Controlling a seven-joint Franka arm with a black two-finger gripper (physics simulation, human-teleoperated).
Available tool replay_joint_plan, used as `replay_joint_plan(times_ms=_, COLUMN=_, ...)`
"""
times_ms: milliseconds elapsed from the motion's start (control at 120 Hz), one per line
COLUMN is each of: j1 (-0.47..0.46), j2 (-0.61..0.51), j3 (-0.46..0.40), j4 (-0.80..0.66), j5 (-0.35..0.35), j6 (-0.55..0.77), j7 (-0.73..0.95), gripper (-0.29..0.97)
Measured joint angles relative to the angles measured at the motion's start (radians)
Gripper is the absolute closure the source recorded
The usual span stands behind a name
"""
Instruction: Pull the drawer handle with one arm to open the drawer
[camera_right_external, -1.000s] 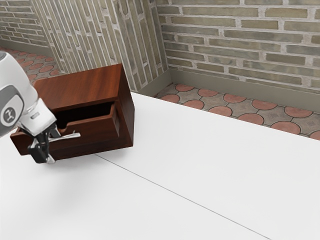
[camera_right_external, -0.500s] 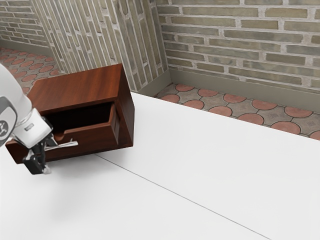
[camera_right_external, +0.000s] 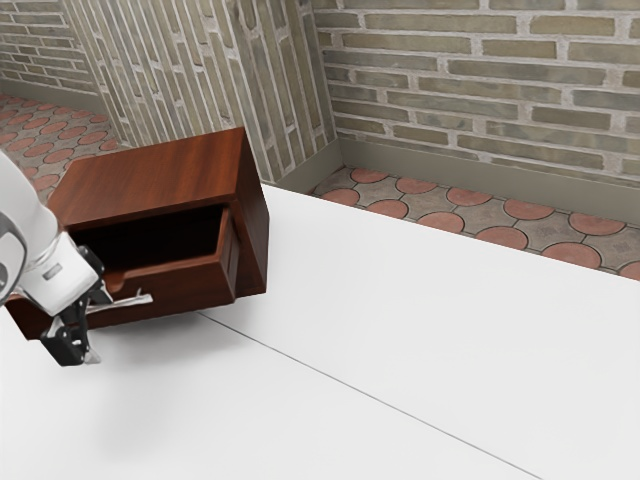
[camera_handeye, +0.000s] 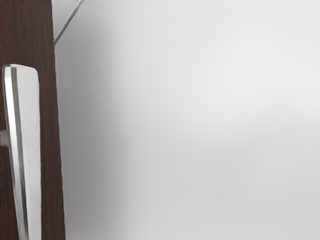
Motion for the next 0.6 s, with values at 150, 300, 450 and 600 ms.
replay_joint_plan(times_ms=150, j1=-0.010, j2=-0.031, j3=-0.001, j4=-0.013, j5=-0.011, j6=-0.001, j7=0.001, gripper=0.11)
replay_joint_plan(times_ms=300, j1=-0.024, j2=-0.079, j3=-0.014, j4=0.003, j5=-0.014, j6=-0.007, j7=0.000, gripper=0.09)
replay_joint_plan(times_ms=450, j1=-0.036, j2=-0.087, j3=-0.041, j4=0.085, j5=-0.024, j6=-0.031, j7=-0.002, gripper=0.05)
replay_joint_plan(times_ms=600, j1=-0.039, j2=-0.045, j3=-0.073, j4=0.243, j5=-0.057, j6=-0.124, j7=-0.016, gripper=0.02)
